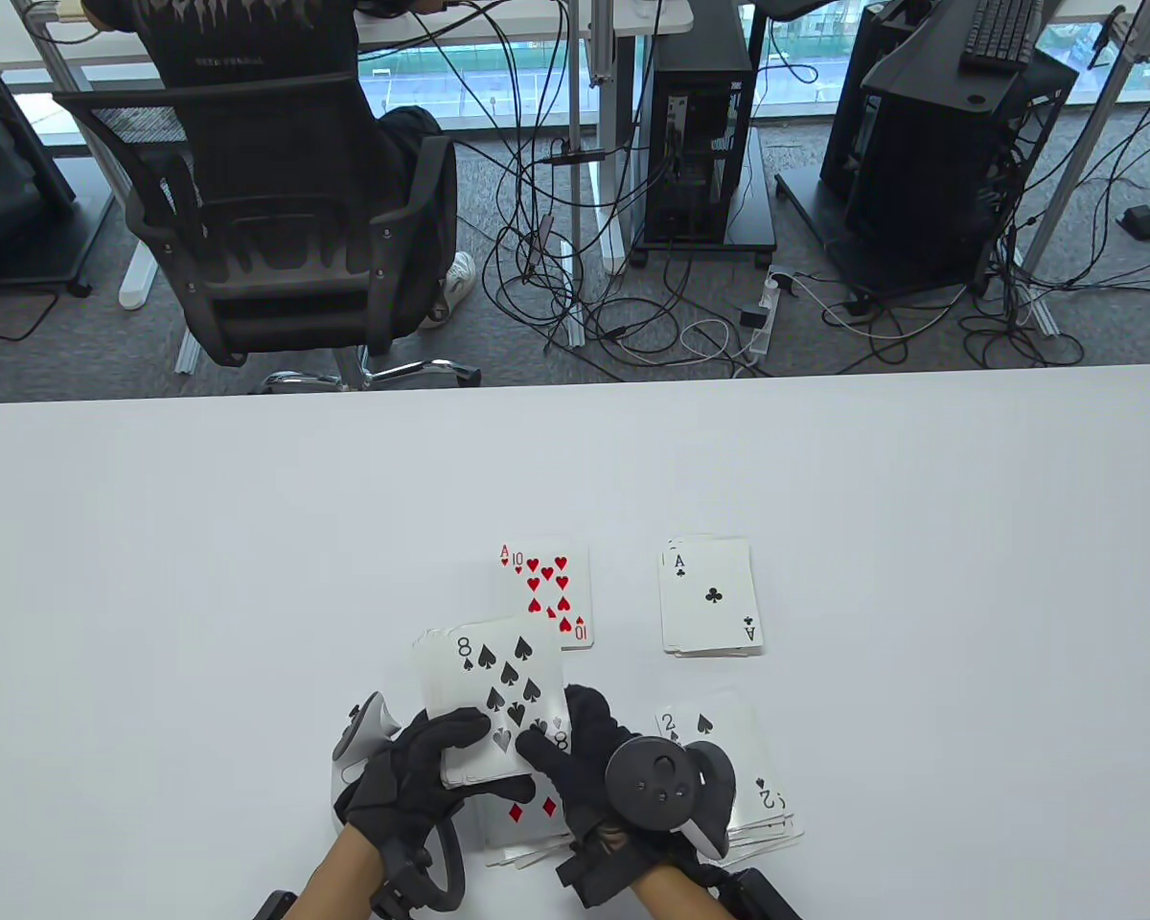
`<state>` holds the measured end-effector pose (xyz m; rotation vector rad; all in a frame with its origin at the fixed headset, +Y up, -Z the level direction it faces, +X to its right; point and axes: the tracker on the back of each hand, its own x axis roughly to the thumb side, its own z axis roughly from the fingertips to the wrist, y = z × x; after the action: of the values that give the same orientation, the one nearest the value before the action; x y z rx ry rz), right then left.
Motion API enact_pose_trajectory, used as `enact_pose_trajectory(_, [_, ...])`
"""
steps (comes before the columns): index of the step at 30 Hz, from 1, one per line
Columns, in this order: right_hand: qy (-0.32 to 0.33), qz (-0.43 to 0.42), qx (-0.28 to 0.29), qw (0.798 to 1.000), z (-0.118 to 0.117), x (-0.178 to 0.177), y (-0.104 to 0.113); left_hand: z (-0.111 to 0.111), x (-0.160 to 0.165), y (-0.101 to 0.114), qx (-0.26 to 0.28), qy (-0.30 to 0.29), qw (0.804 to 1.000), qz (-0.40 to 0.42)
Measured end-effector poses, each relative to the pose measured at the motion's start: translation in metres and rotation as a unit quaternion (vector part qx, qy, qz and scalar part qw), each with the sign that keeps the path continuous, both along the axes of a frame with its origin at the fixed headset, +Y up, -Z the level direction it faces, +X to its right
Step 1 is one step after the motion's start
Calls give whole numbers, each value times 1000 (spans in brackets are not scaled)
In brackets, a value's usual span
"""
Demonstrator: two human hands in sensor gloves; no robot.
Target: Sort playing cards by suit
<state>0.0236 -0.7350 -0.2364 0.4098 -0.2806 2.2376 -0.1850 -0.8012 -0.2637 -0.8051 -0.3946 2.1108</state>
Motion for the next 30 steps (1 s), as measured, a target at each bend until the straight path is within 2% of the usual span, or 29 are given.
enact_pose_trajectory(17, [-44,-32,1,999,-6,20,0,0,2,-1,6,-9,1000,-1])
enact_pose_trajectory(22, [-80,-69,-12,994,-13,41,0,-1,1,-1,-3,0,1000,19])
enact_pose_trajectory(26, [-78,-109,-43,990,-20,54,2,-1,0,-1,-5,6,1000,24])
enact_pose_trajectory(30, [-79,-130,-44,987,-28,68,13,-2,-2,0,-7,15,999,29])
